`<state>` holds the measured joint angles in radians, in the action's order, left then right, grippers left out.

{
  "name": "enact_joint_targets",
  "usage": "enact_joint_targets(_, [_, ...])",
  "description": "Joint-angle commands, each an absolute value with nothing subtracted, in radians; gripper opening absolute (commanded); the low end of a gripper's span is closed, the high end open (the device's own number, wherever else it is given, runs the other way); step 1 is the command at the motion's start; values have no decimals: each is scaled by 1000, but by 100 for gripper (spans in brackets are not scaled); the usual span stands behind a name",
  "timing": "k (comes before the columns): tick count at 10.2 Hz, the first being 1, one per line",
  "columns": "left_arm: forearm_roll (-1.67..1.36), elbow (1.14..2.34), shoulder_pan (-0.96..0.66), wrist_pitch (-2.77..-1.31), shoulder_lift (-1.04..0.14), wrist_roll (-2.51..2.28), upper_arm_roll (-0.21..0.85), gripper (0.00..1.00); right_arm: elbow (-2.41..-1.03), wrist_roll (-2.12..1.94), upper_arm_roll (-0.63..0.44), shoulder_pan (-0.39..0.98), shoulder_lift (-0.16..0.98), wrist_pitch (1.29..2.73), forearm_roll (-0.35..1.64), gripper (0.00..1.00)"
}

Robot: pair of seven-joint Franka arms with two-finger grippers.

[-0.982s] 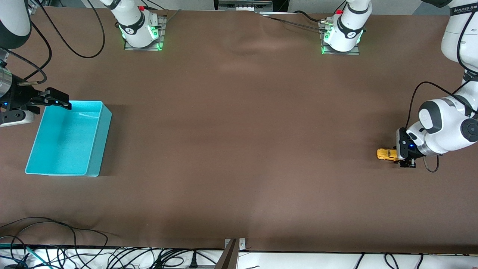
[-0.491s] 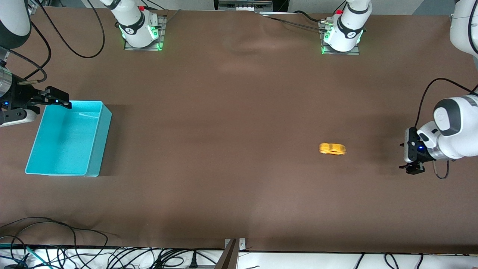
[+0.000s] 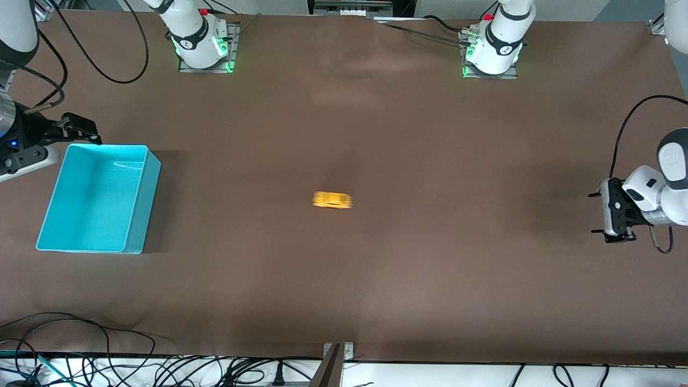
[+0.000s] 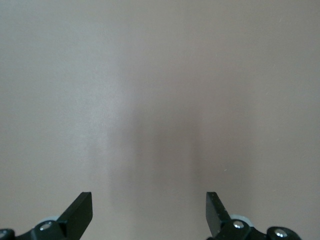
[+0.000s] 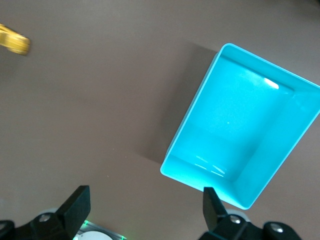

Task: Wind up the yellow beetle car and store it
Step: 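Open the left gripper, releasing the car to roll toward the blue box, then reach the right gripper to the car while the left gripper withdraws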

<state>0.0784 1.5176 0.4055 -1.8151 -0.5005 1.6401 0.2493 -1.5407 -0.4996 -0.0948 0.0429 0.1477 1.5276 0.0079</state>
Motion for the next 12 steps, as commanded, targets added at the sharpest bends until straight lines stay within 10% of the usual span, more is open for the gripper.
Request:
enact_joint_targets(1, [75,1503,405,-1709,-433,1480,256,100,-1528,-664,-103,40,144,1512,15,100])
enact_joint_targets(12, [-8,1502,408,-1507,-191,565,322,100,-1813,-1045,-86,46,144,1871,-21,100])
